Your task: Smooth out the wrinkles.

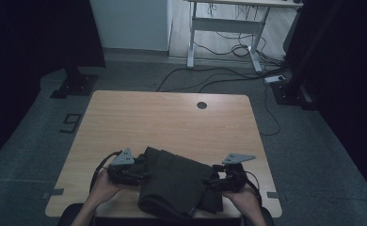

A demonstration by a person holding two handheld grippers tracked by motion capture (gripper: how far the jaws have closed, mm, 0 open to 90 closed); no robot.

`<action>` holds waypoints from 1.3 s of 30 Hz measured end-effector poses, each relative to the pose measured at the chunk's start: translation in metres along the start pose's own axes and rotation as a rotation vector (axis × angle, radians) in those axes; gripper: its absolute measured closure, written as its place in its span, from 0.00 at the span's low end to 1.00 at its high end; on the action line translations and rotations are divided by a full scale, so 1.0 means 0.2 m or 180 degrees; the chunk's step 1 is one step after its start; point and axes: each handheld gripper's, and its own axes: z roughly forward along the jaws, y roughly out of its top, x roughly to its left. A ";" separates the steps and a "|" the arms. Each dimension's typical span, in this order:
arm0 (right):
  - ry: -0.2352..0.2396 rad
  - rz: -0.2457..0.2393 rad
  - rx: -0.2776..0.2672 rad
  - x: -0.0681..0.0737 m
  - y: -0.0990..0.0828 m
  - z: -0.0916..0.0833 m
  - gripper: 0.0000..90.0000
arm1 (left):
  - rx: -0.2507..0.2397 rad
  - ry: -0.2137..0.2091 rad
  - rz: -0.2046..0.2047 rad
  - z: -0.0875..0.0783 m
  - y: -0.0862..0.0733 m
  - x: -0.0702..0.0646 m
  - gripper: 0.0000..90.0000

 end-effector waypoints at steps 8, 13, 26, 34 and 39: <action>-0.0581 0.0116 0.0558 0.09 -0.14 0.22 0.12 | 0.0209 0.0051 -0.0210 0.06 -0.12 -0.01 0.36; -0.0683 0.0061 0.0635 0.05 -0.14 0.28 0.13 | 0.0339 0.0074 -0.0214 0.12 -0.13 -0.02 0.36; -0.0864 0.0017 0.0496 -0.18 0.01 0.41 0.15 | 0.0318 0.0337 -0.0425 0.21 -0.08 0.05 0.38; -0.0950 0.0000 0.0414 -0.28 0.10 0.48 0.16 | 0.0315 0.0526 -0.0476 0.28 -0.03 0.16 0.38; -0.0977 0.0012 0.0368 -0.34 0.15 0.53 0.17 | 0.0311 0.0609 -0.0520 0.32 0.01 0.25 0.38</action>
